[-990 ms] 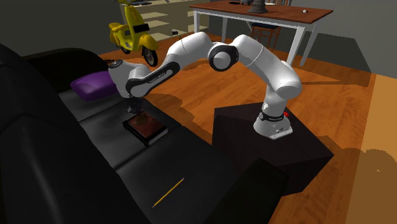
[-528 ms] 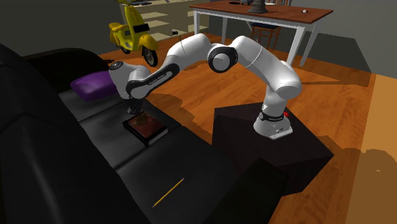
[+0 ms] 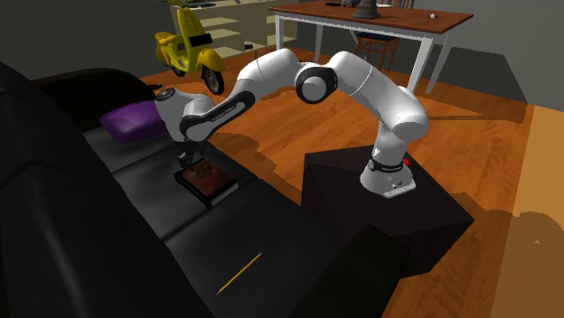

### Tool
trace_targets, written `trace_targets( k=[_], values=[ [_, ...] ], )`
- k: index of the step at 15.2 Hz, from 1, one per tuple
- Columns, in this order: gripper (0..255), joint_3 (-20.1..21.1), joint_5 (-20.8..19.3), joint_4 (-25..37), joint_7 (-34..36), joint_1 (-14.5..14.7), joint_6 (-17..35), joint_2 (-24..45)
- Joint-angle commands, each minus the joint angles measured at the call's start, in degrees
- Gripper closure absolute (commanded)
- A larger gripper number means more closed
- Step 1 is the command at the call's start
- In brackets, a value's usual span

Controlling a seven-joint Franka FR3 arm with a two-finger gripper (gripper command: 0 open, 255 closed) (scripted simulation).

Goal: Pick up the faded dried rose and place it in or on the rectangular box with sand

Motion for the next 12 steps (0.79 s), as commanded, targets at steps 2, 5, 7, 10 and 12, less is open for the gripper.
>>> trace_targets(
  k=[2,5,7,10,12],
  values=[
    [0,0.32,0.34,0.59,-0.19,0.28,-2.39,-1.77],
    [0,0.57,0.64,1.58,-0.42,0.61,-4.73,-3.13],
    [0,0.57,0.64,1.57,-0.42,0.61,-4.73,-3.14],
    [0,0.57,0.64,1.58,-0.42,0.61,-4.73,-3.13],
    [0,0.57,0.64,1.58,-0.42,0.61,-4.73,-3.13]
  ],
)
